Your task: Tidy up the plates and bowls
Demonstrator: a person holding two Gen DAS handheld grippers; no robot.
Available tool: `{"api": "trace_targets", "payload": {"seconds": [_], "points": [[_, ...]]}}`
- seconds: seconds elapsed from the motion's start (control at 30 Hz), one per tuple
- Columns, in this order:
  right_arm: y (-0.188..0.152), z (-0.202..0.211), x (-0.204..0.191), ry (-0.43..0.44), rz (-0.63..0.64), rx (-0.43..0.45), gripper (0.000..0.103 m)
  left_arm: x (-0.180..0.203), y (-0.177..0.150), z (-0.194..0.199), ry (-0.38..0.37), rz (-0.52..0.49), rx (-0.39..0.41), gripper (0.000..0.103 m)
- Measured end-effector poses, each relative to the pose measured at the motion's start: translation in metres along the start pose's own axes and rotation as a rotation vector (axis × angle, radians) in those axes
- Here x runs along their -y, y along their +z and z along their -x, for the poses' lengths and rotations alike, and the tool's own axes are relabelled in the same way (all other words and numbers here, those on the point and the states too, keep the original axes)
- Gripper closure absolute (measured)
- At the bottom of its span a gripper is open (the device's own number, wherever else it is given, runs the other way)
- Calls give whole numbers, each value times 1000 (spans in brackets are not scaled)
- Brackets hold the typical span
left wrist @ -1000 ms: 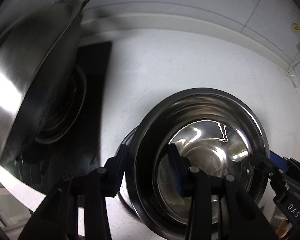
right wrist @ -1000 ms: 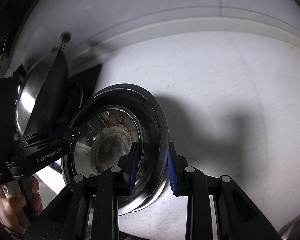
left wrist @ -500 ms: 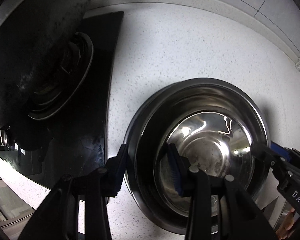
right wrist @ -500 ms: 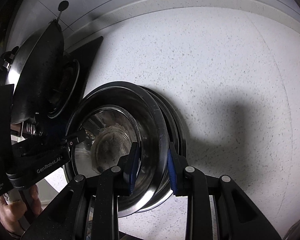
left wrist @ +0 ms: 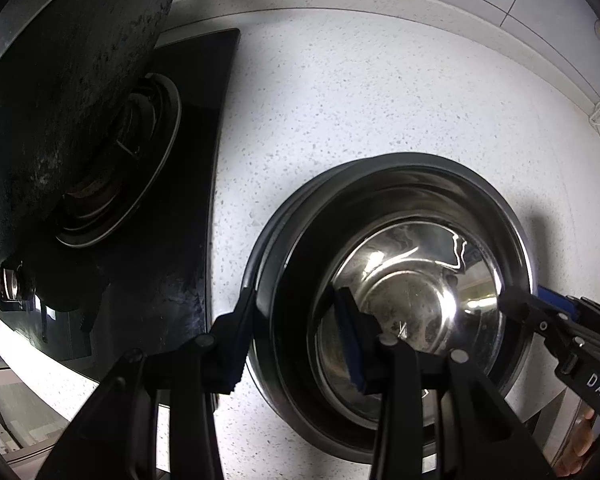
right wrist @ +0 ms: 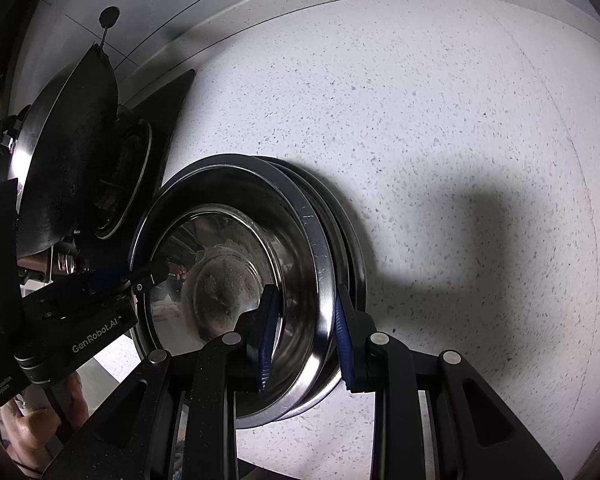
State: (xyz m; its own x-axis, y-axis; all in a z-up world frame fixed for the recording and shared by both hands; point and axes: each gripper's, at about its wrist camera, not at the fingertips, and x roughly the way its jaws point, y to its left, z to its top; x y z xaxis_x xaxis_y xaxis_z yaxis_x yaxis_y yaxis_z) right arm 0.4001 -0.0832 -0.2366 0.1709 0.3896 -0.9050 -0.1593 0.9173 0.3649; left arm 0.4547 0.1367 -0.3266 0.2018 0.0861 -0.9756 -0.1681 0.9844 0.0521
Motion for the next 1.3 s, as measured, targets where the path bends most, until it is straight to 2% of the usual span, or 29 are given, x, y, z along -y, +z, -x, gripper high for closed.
{"api": "trace_targets", "payload": {"seconds": [0.1,0.17,0.23,0.43,0.53,0.63,0.73,0.8,1.0,1.17,1.3], "points": [[0,3,3,5,-6,-2,74,-3,-1,-4,-19,14,-16,64],[0,5,7,14,-21,-1,50,-4,-1,-4,-21,15,-18,63],[-1,8,10,8,-32,7,46,-5,-3,-1,-24,6,-4,59],[-8,28,14,-15,-76,61,45,-16,-9,20,-102,-13,86,44],[-18,43,13,-76,-70,108,42,-20,-14,37,-126,-56,196,37],[-31,60,9,-129,-46,167,31,-21,-28,61,-86,-111,323,37],[-45,77,4,-142,-21,213,27,-27,-51,89,-87,-97,436,36],[-53,86,-1,-143,-9,240,26,-29,-64,106,-87,-82,477,36],[-102,125,-22,-140,73,357,22,-25,-136,166,-59,-24,637,36],[-167,167,-38,-166,169,457,16,-10,-213,220,-40,28,749,36],[-220,200,-47,-205,233,532,7,3,-267,257,-22,54,785,36]]}}
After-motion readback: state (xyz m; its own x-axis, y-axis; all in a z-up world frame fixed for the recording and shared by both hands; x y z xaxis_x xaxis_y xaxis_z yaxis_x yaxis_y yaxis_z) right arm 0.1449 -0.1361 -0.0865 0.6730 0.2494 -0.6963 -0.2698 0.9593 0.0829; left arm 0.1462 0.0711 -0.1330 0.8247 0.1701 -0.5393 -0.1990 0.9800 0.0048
